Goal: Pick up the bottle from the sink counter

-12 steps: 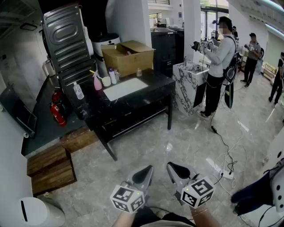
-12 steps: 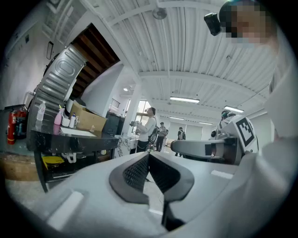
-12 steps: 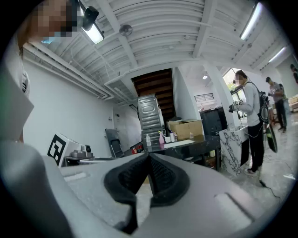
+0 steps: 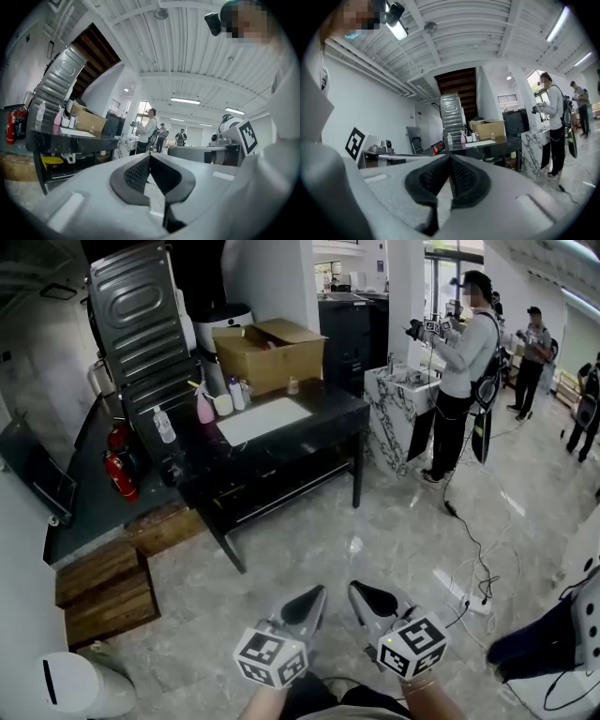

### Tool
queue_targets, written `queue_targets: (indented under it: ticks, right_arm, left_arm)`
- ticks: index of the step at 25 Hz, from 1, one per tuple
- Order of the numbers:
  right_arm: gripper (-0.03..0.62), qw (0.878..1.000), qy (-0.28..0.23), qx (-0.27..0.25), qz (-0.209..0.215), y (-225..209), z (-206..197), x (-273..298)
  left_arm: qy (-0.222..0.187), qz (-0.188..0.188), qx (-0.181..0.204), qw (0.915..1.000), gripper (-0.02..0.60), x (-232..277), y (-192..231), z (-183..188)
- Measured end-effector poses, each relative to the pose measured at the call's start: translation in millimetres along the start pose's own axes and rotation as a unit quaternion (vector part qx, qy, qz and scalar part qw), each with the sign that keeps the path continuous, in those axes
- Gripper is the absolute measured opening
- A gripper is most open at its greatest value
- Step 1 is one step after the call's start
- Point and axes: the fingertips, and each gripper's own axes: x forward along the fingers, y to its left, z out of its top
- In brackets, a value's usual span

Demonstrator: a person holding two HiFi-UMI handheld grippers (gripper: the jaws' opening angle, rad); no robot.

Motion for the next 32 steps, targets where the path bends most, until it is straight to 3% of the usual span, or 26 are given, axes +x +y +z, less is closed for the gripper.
queue_targets:
  ticks: [7,11,15,27,32]
  right_arm:
    - [0.003,0.999,-0.048,-0.004,0.006,4,18,-1]
    - [0.003,0.998,-0.048,-0.008,0.04,10,9,2]
    - [0.003,0.999,-0.03,-0.001,0.036,-7,1,15]
    - [0.003,0.999,-0.029,-0.018,0.007,-87,31,104]
    - [0.003,0.998,-0.043,-0.047,0.009,-115,66,166]
  left_arm:
    - [0.002,-0.013,0.005,0.9999,0.006,8,-7,2]
    - [0.005,-0.019,0.003,0.9998,0.006,17,-4,-1]
    - [0.003,-0.02,-0.002,0.9998,0.006,34,7,3]
    - [0.001,-0.041,0.001,0.9991,0.006,114,84,33]
    - [0.0,-0.057,0.034,0.9978,0.006,158,124,57]
